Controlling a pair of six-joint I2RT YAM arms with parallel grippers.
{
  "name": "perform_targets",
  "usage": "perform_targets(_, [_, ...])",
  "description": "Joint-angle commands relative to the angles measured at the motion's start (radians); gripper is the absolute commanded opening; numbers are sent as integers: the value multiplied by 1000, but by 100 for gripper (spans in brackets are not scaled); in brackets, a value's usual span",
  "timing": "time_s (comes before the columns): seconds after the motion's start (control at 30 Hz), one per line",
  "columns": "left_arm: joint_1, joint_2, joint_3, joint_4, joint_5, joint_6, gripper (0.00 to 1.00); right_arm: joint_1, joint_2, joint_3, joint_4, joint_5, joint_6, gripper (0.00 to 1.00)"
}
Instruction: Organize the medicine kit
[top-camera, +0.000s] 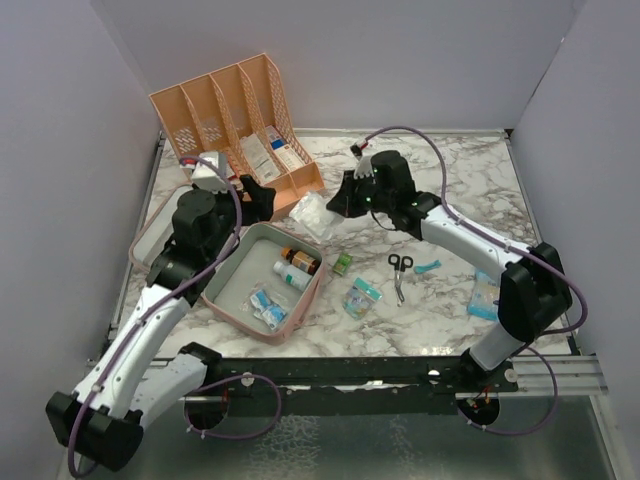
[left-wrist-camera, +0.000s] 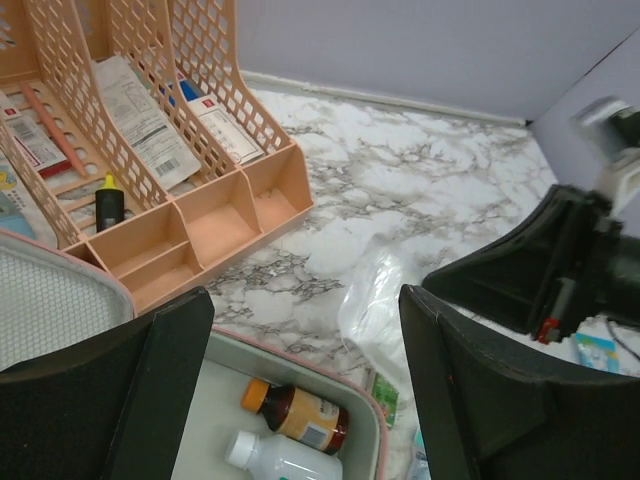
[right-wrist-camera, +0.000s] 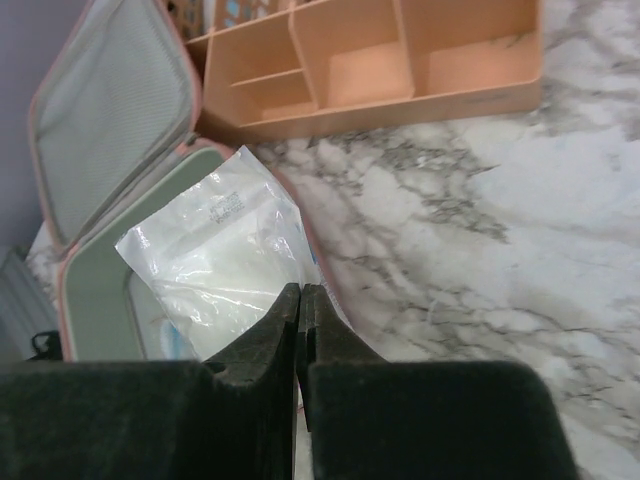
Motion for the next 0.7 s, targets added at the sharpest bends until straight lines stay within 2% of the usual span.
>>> perform_targets(0.0, [4,-150,-6,-99,24,-48,79,66,-16,-12,6,-128,118,1])
perform_targets(0.2, [5,-250,-59,-204,55,-57,79,175,-23,11,-62,-62,205,1])
perform_targets(0.3, [5,-269,-86,-211,52,-65,79,218,-24,3,-82,19,271,1])
perform_targets(0.47, [4,-281,-110,-186,-14,-49,79,264,-15,-25,-33,60,326,1])
perform_targets(0.67, [5,-297,-133,-168,-131,-44,79,373,48,58,-174,210,323,1])
